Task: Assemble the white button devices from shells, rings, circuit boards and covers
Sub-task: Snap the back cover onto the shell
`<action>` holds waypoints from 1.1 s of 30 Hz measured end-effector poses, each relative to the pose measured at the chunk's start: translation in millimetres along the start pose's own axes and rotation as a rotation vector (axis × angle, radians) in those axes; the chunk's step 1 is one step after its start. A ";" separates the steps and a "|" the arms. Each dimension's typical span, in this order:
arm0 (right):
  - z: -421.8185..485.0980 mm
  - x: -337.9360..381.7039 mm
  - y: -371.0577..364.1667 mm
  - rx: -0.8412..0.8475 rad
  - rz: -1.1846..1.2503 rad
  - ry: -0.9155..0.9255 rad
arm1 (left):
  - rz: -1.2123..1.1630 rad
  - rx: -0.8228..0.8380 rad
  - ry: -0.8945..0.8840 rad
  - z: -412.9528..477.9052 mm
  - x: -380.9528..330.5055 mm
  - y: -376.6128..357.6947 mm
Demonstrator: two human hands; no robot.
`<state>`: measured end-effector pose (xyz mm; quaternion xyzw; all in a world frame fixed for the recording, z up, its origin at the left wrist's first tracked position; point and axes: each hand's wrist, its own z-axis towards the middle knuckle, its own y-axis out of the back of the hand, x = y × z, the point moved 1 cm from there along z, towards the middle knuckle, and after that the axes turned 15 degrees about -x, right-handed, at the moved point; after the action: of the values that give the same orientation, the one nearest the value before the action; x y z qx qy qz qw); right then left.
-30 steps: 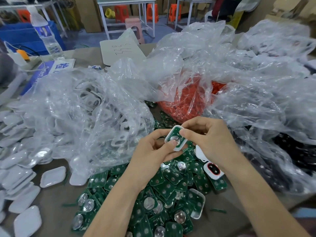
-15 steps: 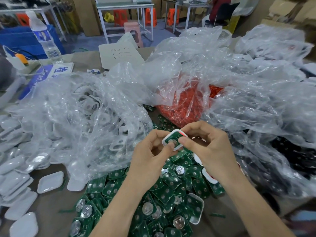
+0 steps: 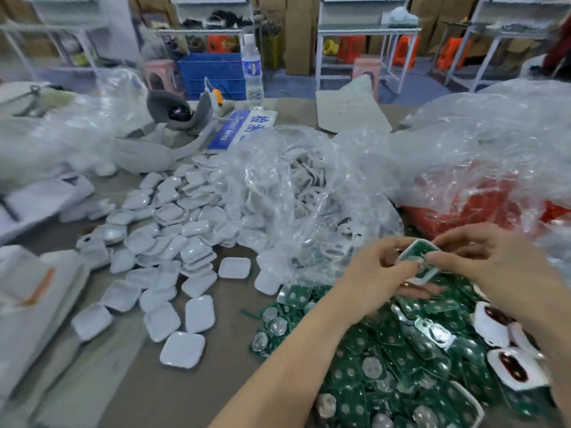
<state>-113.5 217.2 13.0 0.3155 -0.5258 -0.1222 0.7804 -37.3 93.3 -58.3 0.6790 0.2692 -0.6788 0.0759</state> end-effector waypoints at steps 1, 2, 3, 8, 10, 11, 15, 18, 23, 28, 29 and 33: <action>-0.1 16.4 -3.8 -0.095 -0.106 0.122 | -0.020 -0.028 0.018 0.8 1.3 3.1; -5.9 37.5 -11.6 -0.195 -0.104 0.270 | -0.001 -0.061 0.014 1.4 3.2 7.1; -17.2 62.4 -23.9 -0.217 -0.022 0.404 | 0.033 -0.097 0.002 3.0 7.6 11.4; -62.6 129.1 -146.2 0.569 -0.041 0.605 | -0.170 0.019 0.087 -5.1 6.7 15.5; -63.2 129.4 -183.9 0.613 -0.202 0.650 | -0.229 0.045 0.094 -6.4 3.1 12.9; -62.8 125.0 -196.8 0.609 -0.260 0.670 | -0.261 0.051 0.110 -5.4 4.8 13.9; -56.9 113.3 -220.3 0.606 -0.382 0.727 | -0.333 0.031 0.147 -1.0 4.0 18.0; -54.9 118.6 -218.5 0.547 -0.415 0.749 | -0.365 -0.022 0.156 0.7 1.0 18.6; -60.1 115.0 -180.2 0.240 0.106 0.599 | -0.234 -0.068 0.166 -3.6 2.8 19.5; -40.0 60.5 -83.0 0.110 1.329 -0.369 | 0.012 -0.142 0.093 -0.4 6.5 18.7; -38.7 48.3 -69.1 0.087 1.423 -0.426 | -0.004 -0.124 0.074 0.3 6.9 18.9; -39.4 13.0 -39.7 -0.047 1.490 -0.553 | -0.165 -0.122 0.137 1.1 8.2 16.5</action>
<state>-67.1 194.2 -11.8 -0.1777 -0.7705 0.3472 0.5043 -31.1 81.0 -70.6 0.6934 0.3695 -0.6171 0.0422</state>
